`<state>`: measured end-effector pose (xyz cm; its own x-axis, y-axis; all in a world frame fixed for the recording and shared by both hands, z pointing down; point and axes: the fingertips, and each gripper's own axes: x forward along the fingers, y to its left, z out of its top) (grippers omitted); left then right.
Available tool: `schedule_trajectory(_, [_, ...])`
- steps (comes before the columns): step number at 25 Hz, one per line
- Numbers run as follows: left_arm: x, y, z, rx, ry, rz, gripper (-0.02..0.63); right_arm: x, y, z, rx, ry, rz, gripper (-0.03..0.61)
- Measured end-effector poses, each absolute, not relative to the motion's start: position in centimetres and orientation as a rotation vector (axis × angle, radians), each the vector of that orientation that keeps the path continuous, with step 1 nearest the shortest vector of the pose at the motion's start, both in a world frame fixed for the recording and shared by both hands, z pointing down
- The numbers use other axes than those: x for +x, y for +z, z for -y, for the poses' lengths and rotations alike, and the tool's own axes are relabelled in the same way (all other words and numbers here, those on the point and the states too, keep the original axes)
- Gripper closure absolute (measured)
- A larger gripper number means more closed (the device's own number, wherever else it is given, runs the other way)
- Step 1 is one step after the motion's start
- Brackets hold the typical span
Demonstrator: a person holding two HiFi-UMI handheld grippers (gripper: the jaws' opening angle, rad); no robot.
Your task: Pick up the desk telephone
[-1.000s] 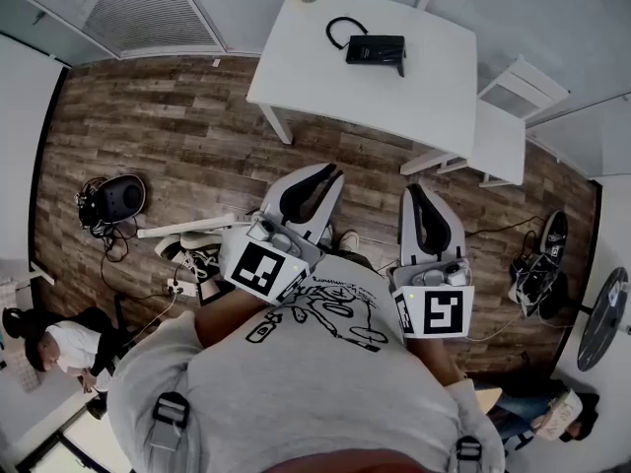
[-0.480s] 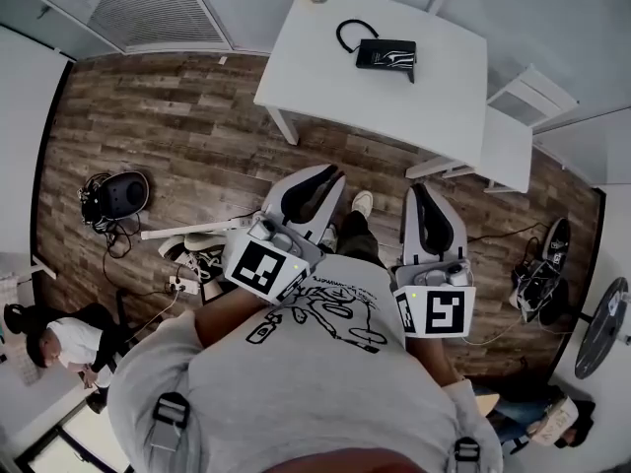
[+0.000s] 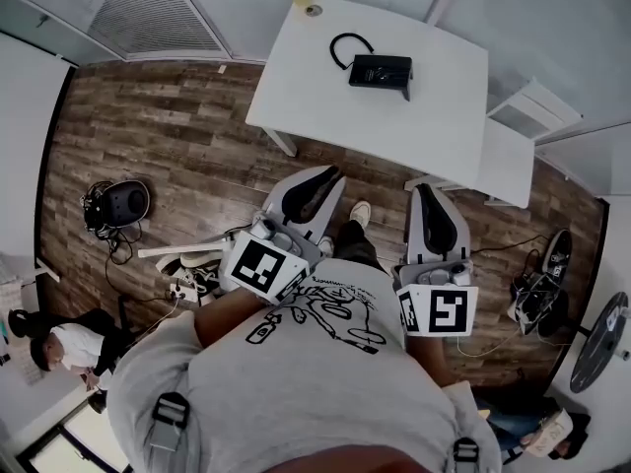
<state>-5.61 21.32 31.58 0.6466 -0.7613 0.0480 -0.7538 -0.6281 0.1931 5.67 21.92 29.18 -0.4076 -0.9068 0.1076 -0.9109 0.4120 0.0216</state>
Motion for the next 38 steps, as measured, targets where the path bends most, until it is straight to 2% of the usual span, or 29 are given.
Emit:
schedule_trajectory(20, [5.0,32.1,-7.8,2.635,-0.029,1.289,0.58,15.9,29.8,-8.0,1.593,0.084,2.597,0.561])
schedule_trajectory(31, [3.2,33.4,-2.6,2.596,-0.008,1.309,0.579,14.1,30.8,-3.2,1.555,0.114,2.597,0.561])
schedule_trajectory(38, [0.6,33.8,3.2,2.61,-0.007,1.252,0.58,10.1,31.0,2.6,1.54,0.118,2.58,0.561])
